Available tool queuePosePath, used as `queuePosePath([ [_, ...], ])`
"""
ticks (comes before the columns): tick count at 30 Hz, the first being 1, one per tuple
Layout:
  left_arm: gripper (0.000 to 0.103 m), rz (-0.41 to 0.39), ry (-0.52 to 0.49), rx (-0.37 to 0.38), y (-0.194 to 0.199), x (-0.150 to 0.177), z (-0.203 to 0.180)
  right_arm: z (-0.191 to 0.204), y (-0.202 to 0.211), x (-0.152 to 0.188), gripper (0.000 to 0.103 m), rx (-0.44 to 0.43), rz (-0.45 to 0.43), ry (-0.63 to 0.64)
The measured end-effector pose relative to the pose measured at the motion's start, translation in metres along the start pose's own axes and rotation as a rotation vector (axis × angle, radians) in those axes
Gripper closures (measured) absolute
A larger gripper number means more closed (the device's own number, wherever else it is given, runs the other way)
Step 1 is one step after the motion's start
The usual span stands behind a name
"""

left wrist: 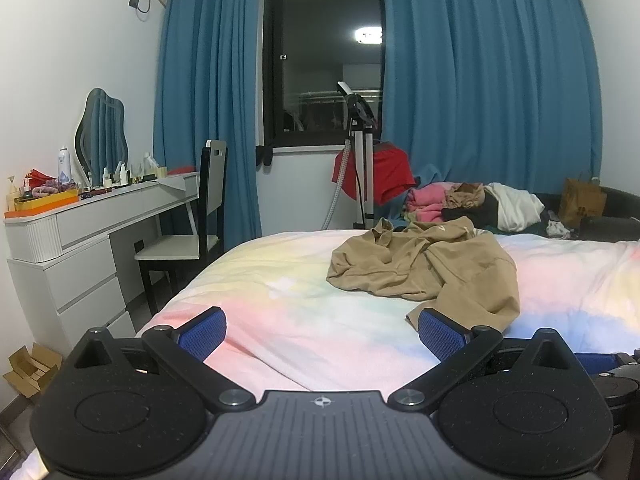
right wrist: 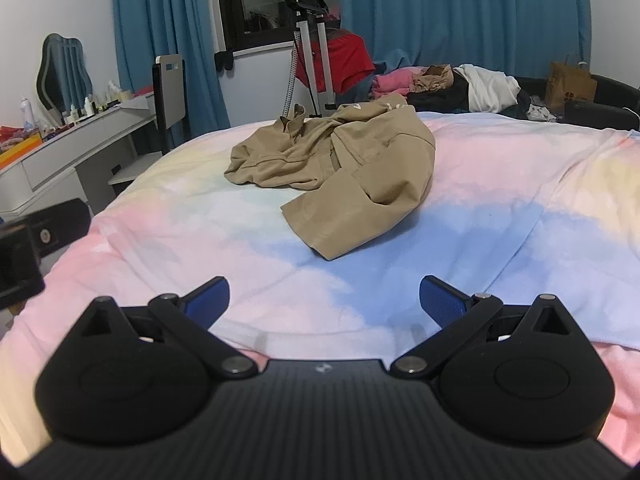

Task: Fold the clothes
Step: 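Move both grippers toward the tan sweatshirt on the bed, then grasp the sweatshirt hem with the left gripper while the right gripper grasps another edge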

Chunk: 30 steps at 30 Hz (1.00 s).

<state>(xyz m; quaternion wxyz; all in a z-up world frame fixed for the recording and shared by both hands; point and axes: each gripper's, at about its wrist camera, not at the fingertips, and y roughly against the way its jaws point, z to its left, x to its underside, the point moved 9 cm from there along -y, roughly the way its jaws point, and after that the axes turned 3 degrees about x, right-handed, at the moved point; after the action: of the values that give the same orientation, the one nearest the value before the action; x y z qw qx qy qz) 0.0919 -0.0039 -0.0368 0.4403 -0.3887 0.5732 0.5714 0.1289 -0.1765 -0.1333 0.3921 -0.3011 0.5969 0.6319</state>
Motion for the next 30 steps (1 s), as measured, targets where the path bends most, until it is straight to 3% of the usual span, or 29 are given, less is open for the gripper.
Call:
queuePosePath([
  [9, 0.0, -0.011, 0.016, 0.029, -0.003, 0.0, 0.001, 0.001, 0.013, -0.009, 0.0, 0.015, -0.035, -0.028],
  [14, 0.0, 0.009, 0.08, 0.04, -0.031, -0.005, 0.009, -0.004, 0.025, -0.024, 0.0, 0.026, -0.092, 0.002],
  [17, 0.0, 0.011, 0.071, 0.049, -0.061, -0.013, 0.008, -0.015, 0.033, -0.035, 0.0, -0.018, -0.154, -0.025],
  [22, 0.003, 0.079, -0.01, 0.103, -0.137, -0.015, -0.016, -0.035, 0.044, -0.056, 0.0, -0.132, -0.251, -0.14],
  [27, 0.015, 0.129, -0.088, 0.189, -0.226, -0.011, -0.058, -0.052, 0.043, -0.079, 0.0, -0.081, -0.343, -0.09],
  [30, 0.015, 0.145, -0.094, 0.187, -0.276, -0.003, -0.072, -0.066, 0.028, -0.082, 0.0, -0.126, -0.336, -0.145],
])
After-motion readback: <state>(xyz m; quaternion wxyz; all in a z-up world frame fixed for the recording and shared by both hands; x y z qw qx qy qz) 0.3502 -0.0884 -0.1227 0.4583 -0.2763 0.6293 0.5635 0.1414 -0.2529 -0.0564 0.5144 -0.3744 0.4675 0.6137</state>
